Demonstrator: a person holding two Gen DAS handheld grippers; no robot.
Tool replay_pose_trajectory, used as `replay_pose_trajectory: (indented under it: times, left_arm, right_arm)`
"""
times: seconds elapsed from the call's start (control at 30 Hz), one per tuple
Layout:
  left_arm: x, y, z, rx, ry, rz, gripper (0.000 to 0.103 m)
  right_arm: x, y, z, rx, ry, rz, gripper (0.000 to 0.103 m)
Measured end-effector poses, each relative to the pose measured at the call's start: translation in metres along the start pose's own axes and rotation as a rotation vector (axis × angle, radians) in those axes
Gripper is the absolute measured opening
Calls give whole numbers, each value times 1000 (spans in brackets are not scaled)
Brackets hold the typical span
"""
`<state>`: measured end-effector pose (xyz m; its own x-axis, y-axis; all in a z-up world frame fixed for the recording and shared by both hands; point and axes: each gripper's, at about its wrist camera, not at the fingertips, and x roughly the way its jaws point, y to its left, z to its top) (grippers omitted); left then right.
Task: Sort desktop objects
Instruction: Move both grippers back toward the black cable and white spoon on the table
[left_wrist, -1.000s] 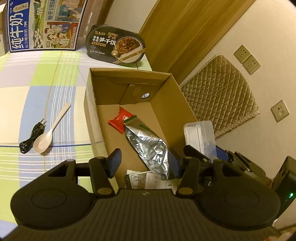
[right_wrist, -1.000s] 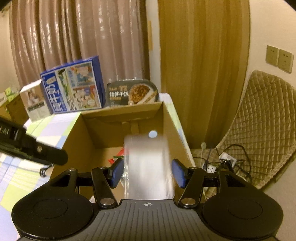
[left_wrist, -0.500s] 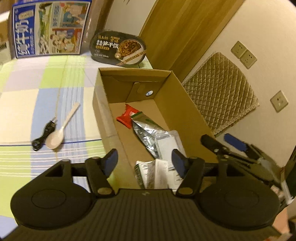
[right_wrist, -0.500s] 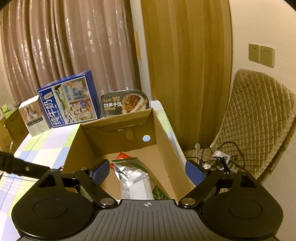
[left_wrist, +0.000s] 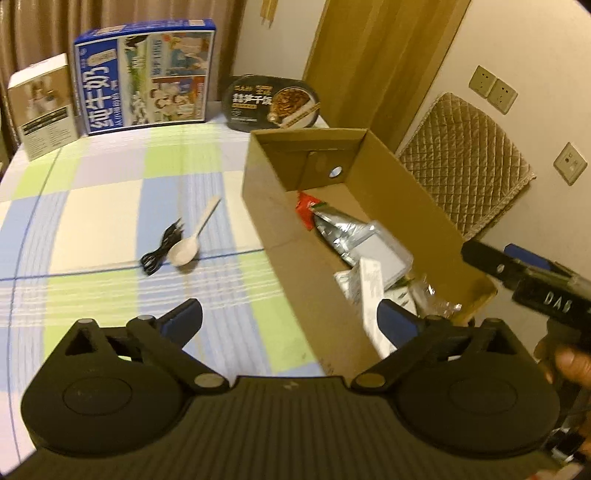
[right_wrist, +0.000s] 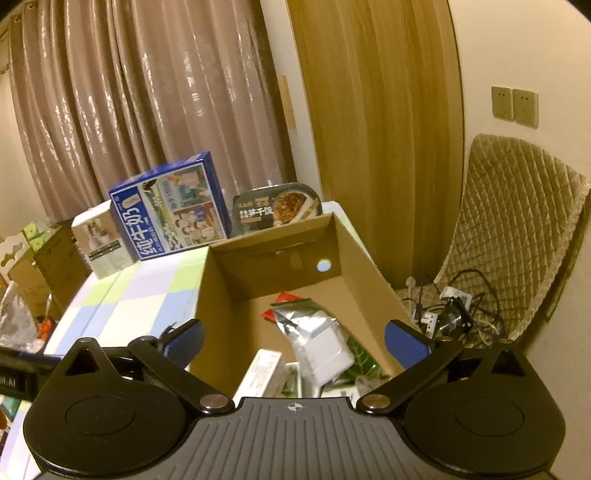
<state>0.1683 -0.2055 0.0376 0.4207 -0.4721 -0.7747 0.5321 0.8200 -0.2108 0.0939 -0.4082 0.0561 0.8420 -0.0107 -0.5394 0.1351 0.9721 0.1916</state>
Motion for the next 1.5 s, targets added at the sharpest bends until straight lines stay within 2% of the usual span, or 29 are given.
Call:
replay_pose_trajectory:
  times: [0.3, 0.53, 0.63, 0.8, 0.97, 1.13, 1.23, 1.4, 1.5]
  left_arm:
    - [-46, 55, -62, -12, -79, 158, 100]
    - [-69, 96, -89, -36, -108, 223, 100]
    - [-75, 109, -94, -47, -108, 233, 100]
    - [-77, 133, -95, -104, -78, 187, 100]
    - [-69, 149, -91, -81, -81, 213, 100]
    - [-49, 166, -79, -35, -61, 186, 98]
    - [-33, 173, -69, 16, -58, 175, 97]
    - [1, 180, -53, 76, -90, 161, 96]
    - [25, 183, -47, 123, -96, 156, 89]
  right_arm:
    - [-24, 47, -12, -33, -25, 34, 101]
    - [-28, 89, -26, -97, -33, 103, 101]
    - [-24, 106, -30, -99, -25, 134, 101]
    - [-8, 135, -34, -121, 7, 187, 101]
    - [14, 160, -38, -141, 24, 219, 101]
    - [51, 178, -44, -144, 55, 238, 100]
    - [77, 183, -49, -143, 73, 236, 93]
    - [128, 180, -57, -120, 135, 212, 67]
    - [158, 173, -60, -101, 173, 203, 62]
